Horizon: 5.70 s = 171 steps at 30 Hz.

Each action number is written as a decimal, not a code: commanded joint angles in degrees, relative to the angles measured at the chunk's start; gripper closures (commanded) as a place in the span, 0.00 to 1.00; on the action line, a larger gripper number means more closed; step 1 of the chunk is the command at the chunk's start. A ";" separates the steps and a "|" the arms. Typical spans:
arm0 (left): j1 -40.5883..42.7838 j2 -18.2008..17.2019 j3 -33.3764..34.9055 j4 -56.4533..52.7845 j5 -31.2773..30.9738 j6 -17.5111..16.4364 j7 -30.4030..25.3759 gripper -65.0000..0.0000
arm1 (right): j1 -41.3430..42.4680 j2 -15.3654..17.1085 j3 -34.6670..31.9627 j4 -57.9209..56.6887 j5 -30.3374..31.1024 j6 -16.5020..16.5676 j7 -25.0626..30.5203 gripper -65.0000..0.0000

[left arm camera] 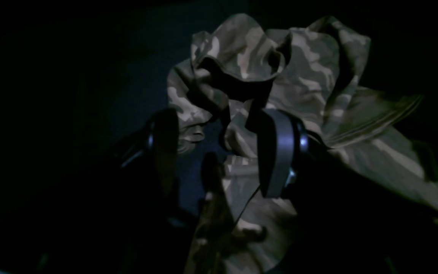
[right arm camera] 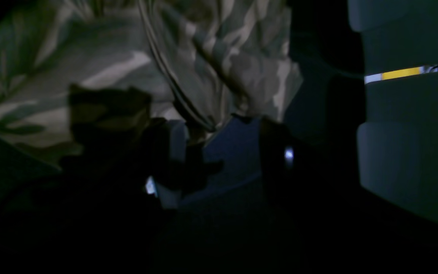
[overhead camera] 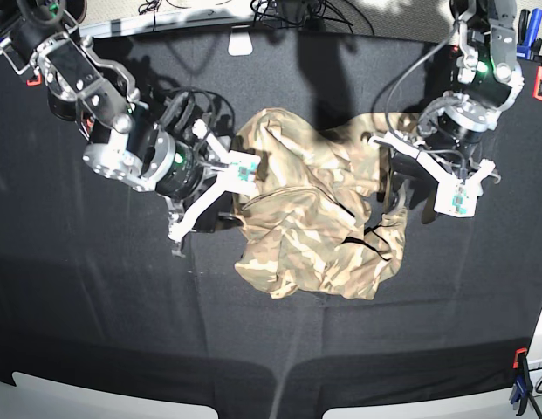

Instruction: Layout the t-shirt on the table in an organized manner, then fold the t-shirt properly

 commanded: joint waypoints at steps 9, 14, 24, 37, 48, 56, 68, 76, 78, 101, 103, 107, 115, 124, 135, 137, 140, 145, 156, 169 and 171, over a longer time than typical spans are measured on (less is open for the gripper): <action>-0.31 -0.20 -0.04 1.11 -0.28 0.11 -1.38 0.52 | 1.88 0.42 0.44 -4.98 -6.80 -0.12 13.46 0.54; -0.31 -0.20 -0.04 1.11 -0.31 0.11 -1.40 0.52 | 1.88 0.42 0.22 -6.82 -7.69 -0.12 13.94 0.58; -0.28 -0.20 -0.04 1.11 -0.31 0.09 -1.38 0.52 | 3.02 -7.26 0.17 -11.43 -9.38 -0.12 14.93 0.58; -0.31 -0.20 -0.04 1.11 -0.31 0.09 -1.38 0.52 | 3.78 -7.80 0.17 -11.43 -8.72 -0.12 12.83 1.00; -0.31 -0.20 -0.04 1.11 -0.28 0.09 -1.38 0.52 | 9.75 -8.15 0.24 -11.43 1.88 -11.58 2.73 1.00; -0.28 -0.20 -0.04 1.11 -0.28 0.09 -1.38 0.52 | 21.42 -8.11 0.35 -11.78 2.95 -19.69 -1.86 1.00; -0.31 -0.20 -0.04 1.11 -0.28 0.09 -1.38 0.52 | 42.34 -8.33 0.33 -39.08 2.97 -22.23 -0.26 1.00; -0.28 -0.20 -0.04 1.11 -0.28 0.09 -1.38 0.52 | 55.41 -12.83 0.33 -61.31 3.17 -22.62 3.19 1.00; -0.28 -0.17 -0.04 1.11 -0.28 0.09 -1.36 0.52 | 57.79 -13.60 0.33 -65.57 3.15 -22.64 4.02 1.00; -0.28 -0.17 -0.04 1.11 -0.31 0.09 -1.36 0.52 | 66.93 -12.55 0.33 -71.60 5.03 -25.20 3.63 0.93; -0.28 -0.20 -0.04 1.11 -0.31 0.09 -1.36 0.52 | 66.93 -12.55 0.33 -71.60 4.61 -25.20 4.11 0.72; -0.28 -0.17 -0.04 1.11 -0.31 0.09 -1.36 0.52 | 66.93 -12.57 0.33 -71.60 5.11 -25.20 4.42 0.54; -0.31 -0.17 -0.04 1.11 -0.31 0.09 -1.42 0.52 | 65.70 -12.59 0.33 -71.52 32.44 -20.57 -10.78 0.54; -0.31 -0.17 -0.04 1.11 -0.28 0.09 -1.40 0.52 | 49.35 -12.35 0.35 -60.43 37.16 -5.86 -10.36 0.54; -0.31 -0.20 -0.04 1.11 -0.28 0.11 -1.38 0.52 | 25.62 -12.07 0.33 -16.83 30.62 -5.86 -17.92 0.54; -0.28 -0.20 -0.04 1.11 -0.28 0.09 -1.38 0.52 | 21.49 -12.07 0.33 -9.27 30.42 -5.81 -21.81 0.54; -0.31 -0.20 -0.04 1.11 -0.28 0.09 -1.40 0.52 | 14.95 -12.02 0.33 1.16 28.20 -5.81 -26.03 0.54; -0.31 -0.20 -0.04 1.09 -0.28 0.09 -1.40 0.52 | 5.68 -11.58 0.33 11.82 22.10 -5.81 -28.28 0.54; -0.31 -0.20 -0.04 1.11 -0.33 0.09 -1.40 0.52 | -7.26 -8.61 0.33 12.76 16.96 -6.08 -27.21 0.61; -0.31 -0.20 -0.04 1.09 -0.48 0.09 -1.40 0.52 | -7.17 -9.77 0.22 -3.69 12.07 -9.42 -18.67 0.65; -0.31 -0.20 -0.04 1.11 -0.48 0.09 -1.40 0.52 | -7.19 -10.03 0.22 -4.11 11.47 -11.50 -18.86 0.65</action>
